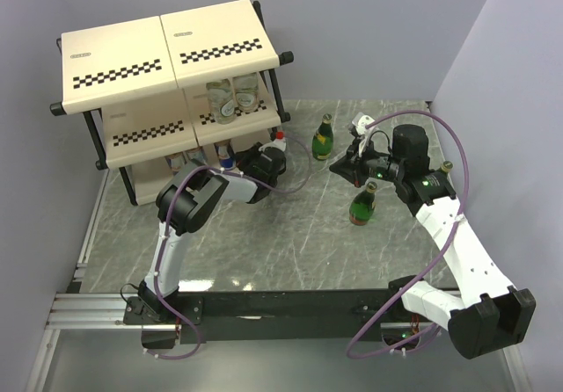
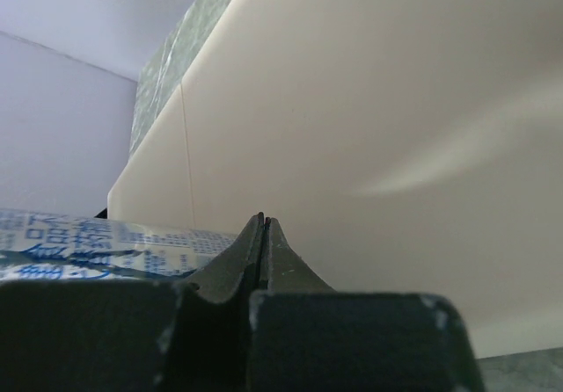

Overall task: Place and organize the beverage onto the shelf
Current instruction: Place the drink on the shelf.

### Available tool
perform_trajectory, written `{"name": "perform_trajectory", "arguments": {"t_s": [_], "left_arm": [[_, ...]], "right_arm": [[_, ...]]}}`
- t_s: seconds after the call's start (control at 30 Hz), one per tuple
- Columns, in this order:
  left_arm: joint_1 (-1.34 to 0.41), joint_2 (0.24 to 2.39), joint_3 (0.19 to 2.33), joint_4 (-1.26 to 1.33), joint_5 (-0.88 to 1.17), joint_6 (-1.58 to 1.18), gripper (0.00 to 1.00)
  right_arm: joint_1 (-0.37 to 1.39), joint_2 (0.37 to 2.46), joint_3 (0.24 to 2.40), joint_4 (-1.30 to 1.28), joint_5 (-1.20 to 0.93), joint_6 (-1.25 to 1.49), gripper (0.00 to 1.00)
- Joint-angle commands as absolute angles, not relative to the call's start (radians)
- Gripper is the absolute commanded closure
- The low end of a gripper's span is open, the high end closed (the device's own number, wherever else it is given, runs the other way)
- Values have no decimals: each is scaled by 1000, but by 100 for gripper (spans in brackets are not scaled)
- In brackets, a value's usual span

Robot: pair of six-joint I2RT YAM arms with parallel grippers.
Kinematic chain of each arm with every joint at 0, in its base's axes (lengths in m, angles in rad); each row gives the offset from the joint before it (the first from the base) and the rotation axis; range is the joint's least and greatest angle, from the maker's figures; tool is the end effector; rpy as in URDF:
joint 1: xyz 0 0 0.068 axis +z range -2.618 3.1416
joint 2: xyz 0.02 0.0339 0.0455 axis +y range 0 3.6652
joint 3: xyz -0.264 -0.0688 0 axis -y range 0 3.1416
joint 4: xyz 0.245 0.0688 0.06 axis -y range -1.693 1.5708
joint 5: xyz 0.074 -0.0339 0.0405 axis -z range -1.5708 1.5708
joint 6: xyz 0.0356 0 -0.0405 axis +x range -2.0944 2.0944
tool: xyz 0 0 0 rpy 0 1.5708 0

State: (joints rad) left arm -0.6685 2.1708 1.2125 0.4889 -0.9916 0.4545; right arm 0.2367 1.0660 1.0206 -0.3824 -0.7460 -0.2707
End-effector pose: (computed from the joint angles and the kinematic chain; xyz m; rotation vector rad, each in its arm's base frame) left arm 0.3656 -0.2508 0.1231 0.4554 1.8542 0.8556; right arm 0.2188 0.0776 0.3518 -0.9333 1.7074 0.7177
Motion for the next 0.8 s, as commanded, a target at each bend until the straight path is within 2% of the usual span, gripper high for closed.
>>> {"name": "perform_trajectory", "arguments": {"t_s": [0.0, 0.77], "left_arm": [[-660, 2143, 1198, 497, -1002, 437, 99], [-640, 2086, 1161, 477, -977, 403, 99]], "right_arm": [[227, 1049, 1028, -374, -755, -275, 94], [224, 1046, 1028, -374, -756, -272, 94]]}}
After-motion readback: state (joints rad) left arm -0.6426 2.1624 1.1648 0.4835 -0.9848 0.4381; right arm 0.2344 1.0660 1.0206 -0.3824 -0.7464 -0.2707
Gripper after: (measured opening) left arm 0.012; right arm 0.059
